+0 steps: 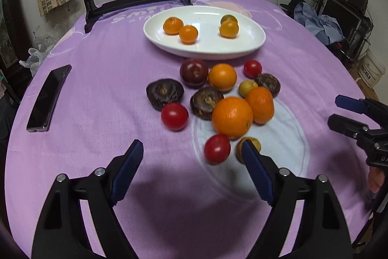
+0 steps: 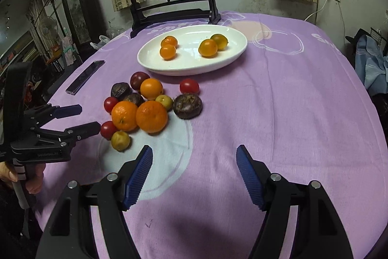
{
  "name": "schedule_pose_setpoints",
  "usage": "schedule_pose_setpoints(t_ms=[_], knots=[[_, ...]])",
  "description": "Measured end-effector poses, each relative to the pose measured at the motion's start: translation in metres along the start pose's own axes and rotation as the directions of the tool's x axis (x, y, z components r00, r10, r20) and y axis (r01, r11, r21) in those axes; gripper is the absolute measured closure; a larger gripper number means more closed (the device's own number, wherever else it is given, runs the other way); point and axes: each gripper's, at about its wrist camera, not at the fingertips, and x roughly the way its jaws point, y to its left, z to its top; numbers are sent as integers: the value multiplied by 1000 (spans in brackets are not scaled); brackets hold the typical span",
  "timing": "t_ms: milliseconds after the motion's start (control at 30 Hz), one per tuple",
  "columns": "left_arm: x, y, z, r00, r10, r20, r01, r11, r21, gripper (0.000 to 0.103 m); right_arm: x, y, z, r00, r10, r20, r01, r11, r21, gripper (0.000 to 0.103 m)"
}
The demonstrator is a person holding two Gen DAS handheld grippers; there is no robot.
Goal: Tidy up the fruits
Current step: 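Open both tools and return them to the fruit cluster, then grasp a cherry tomato with the left tool while the right tool grasps a mangosteen, place both on plate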
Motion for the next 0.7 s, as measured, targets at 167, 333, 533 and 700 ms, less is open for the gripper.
schedule_pose_setpoints(t_ms=[167,333,533,700], knots=[[16,3,-12,998,4,-60,-3,1000,9,22,-1,-7,-6,1000,0,-4,0,999,38,28],[27,10,-14,996,3,-86,-3,1000,-8,22,1,-8,-7,1000,3,-8,-3,999,44,26],[32,-1,-7,996,-10,-89,13,999,32,22,4,-6,-9,1000,8,-17,-7,999,46,26],[40,-7,2,997,-12,-70,15,998,54,33,7,-4,-9,1000,11,-26,-10,999,43,26]])
